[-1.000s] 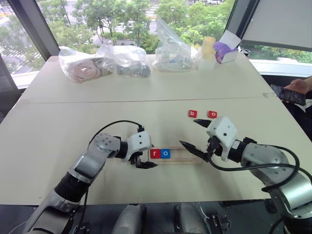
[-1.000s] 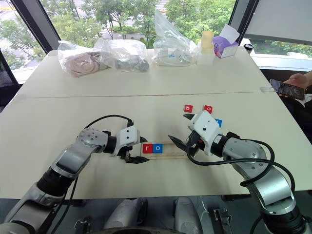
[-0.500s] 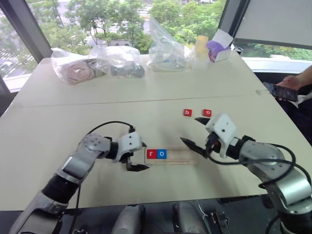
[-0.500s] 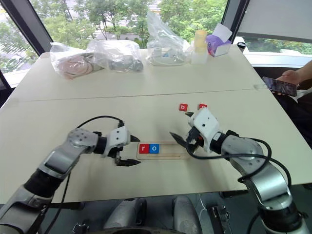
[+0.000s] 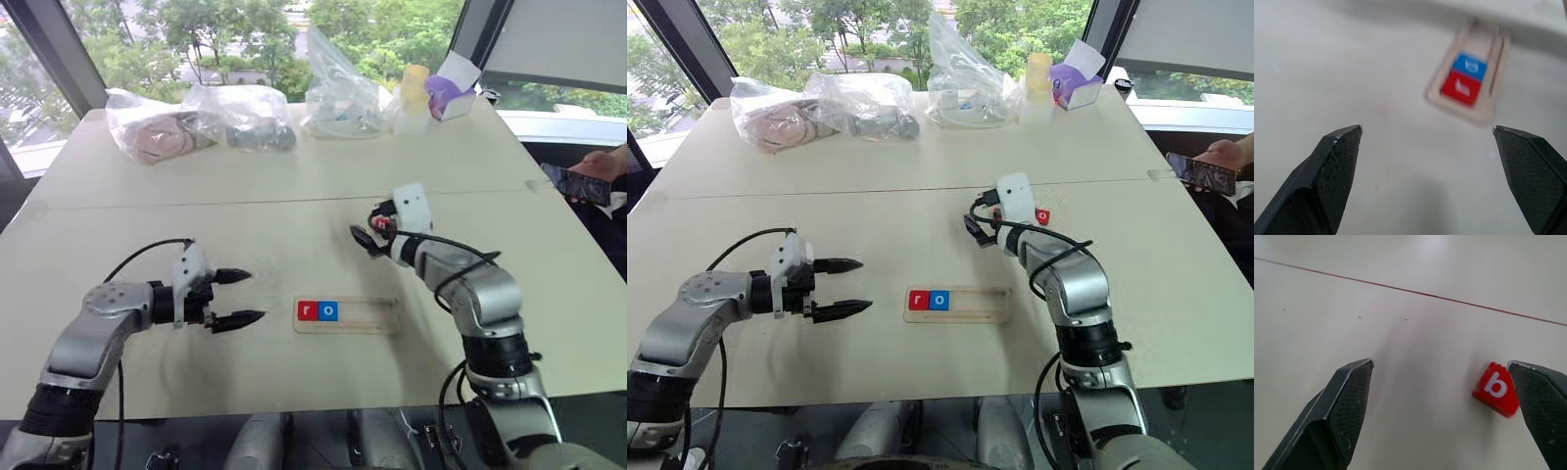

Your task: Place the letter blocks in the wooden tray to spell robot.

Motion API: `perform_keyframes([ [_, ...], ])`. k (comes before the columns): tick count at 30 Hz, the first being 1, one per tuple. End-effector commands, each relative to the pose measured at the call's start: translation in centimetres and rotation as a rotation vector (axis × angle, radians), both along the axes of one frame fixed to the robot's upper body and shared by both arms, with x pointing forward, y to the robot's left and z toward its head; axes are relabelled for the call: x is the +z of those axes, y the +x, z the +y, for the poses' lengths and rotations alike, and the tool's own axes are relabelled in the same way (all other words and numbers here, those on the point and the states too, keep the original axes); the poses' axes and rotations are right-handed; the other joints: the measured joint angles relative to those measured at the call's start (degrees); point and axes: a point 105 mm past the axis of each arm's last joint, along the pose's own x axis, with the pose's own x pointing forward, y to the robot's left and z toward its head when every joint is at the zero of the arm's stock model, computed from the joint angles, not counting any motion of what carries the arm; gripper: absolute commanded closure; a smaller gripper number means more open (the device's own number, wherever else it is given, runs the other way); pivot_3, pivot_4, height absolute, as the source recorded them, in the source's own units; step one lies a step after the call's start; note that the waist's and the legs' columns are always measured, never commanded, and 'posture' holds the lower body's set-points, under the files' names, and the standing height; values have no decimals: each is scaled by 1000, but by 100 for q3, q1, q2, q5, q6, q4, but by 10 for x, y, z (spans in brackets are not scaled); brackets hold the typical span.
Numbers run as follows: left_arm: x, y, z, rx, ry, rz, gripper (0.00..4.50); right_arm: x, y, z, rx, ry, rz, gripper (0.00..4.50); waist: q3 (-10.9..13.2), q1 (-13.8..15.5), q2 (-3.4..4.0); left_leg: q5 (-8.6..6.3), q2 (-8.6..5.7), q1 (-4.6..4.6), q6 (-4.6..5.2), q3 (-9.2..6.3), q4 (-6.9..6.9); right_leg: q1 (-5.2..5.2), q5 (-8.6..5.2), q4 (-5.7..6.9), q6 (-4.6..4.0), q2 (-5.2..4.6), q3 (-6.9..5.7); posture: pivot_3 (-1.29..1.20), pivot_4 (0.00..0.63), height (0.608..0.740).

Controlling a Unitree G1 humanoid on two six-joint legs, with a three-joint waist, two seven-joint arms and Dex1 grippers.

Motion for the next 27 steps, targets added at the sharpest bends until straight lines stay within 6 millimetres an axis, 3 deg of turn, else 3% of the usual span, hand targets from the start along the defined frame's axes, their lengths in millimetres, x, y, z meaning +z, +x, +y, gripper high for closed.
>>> perform_keyframes([
  [1, 32, -5, -9, -17, -128, -31, 23, 8, 13, -7, -140, -21, -51, 0, 0, -18, 0, 2, 0, -8, -4, 1, 1, -11, 1, 4, 0, 1, 1, 0, 150, 740],
  [7, 45, -6, -12, -5, -179, -12, 23, 6, 19, -2, -180, -4, -50, 0, 1, -50, 3, 9, 4, -11, -13, -1, -2, -23, 6, 11, -8, 14, 1, 0, 150, 740],
  [15, 44, -6, -17, -12, -162, -16, 23, -6, 28, 12, -199, 37, 15, 0, 2, -54, 3, 11, 6, -7, -15, 1, -2, -21, 8, 14, -11, 21, 1, 0, 150, 740],
  [21, 44, -4, -18, -2, -160, -26, 23, -14, 35, 6, -279, 35, 56, 0, 1, -51, 3, 12, 5, -7, -16, 1, -1, -20, 8, 14, -11, 21, 1, 0, 150, 740],
  [27, 42, -4, -21, 8, -162, -29, 23, -10, 35, 3, -295, 40, 28, 0, 3, -61, 5, 12, 5, -7, -16, 1, -2, -21, 8, 15, -11, 22, 1, 0, 150, 740],
])
